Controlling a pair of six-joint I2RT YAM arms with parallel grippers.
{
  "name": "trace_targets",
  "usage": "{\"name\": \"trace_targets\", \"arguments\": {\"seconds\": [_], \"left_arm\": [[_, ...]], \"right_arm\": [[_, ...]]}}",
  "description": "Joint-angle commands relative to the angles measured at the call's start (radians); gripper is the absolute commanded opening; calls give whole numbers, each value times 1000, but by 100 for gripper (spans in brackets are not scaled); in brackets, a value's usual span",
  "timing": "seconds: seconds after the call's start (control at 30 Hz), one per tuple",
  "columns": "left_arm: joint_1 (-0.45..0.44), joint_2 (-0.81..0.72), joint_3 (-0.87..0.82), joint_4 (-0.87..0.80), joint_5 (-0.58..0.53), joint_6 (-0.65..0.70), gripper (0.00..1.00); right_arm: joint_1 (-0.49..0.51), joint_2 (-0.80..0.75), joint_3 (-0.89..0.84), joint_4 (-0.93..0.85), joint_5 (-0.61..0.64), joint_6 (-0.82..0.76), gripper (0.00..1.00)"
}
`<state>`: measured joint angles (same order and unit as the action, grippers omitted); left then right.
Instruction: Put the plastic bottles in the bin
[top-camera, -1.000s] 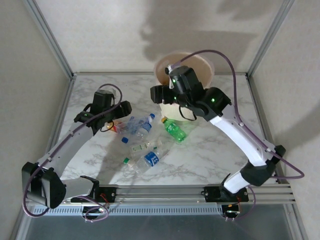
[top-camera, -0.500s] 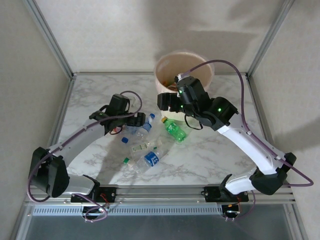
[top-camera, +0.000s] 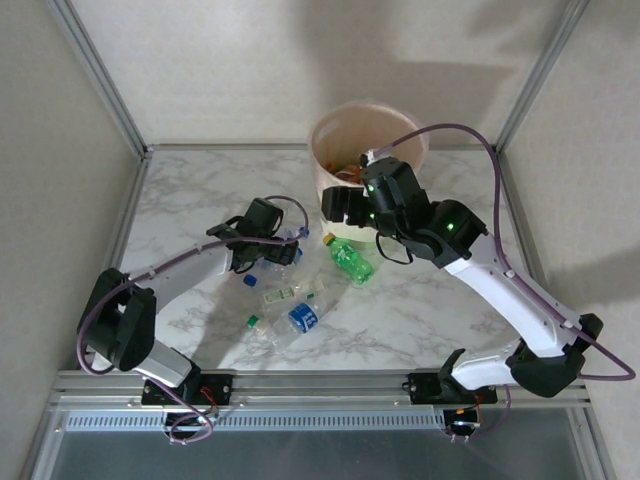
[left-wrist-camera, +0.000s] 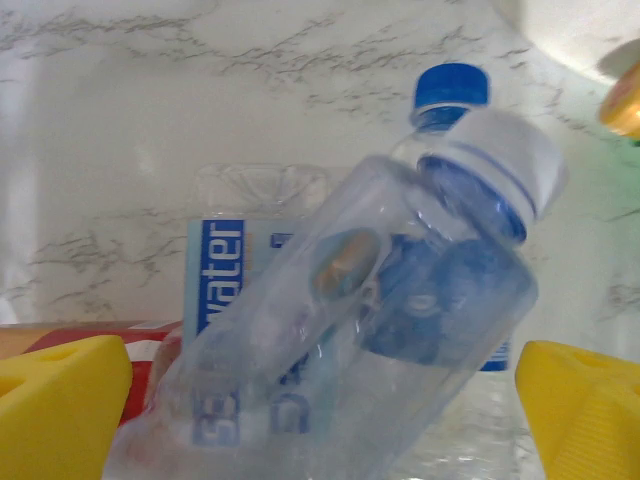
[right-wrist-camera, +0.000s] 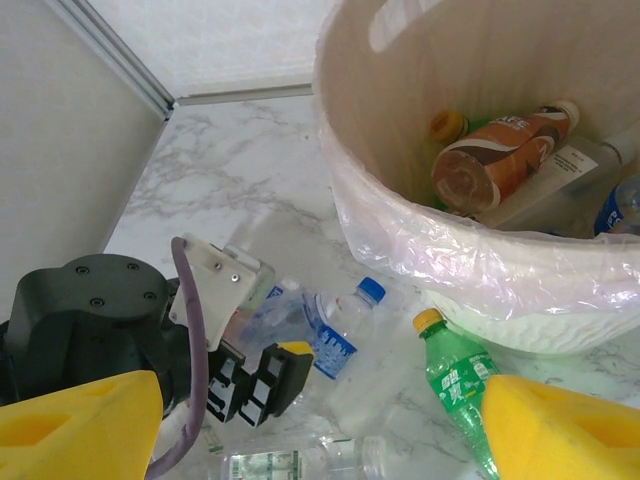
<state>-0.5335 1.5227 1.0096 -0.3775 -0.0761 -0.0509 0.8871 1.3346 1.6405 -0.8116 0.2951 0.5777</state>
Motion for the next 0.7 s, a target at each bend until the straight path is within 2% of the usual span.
{"name": "trace_targets", "arguments": {"seconds": [0.0, 0.33, 0.57, 0.67], "left_arm": [[-4, 23, 23, -2, -75, 41, 95], [-11, 61, 34, -9, -69, 21, 85], [-11, 76, 41, -22, -51, -27, 70], [-12, 65, 53, -43, -47, -64, 66]], "right_arm": [[4, -24, -22, 7, 22, 16, 83], [3, -23, -28, 11, 21, 22, 83], [3, -24, -24, 7, 33, 25, 82], [3, -22, -21, 2, 40, 27, 82]]}}
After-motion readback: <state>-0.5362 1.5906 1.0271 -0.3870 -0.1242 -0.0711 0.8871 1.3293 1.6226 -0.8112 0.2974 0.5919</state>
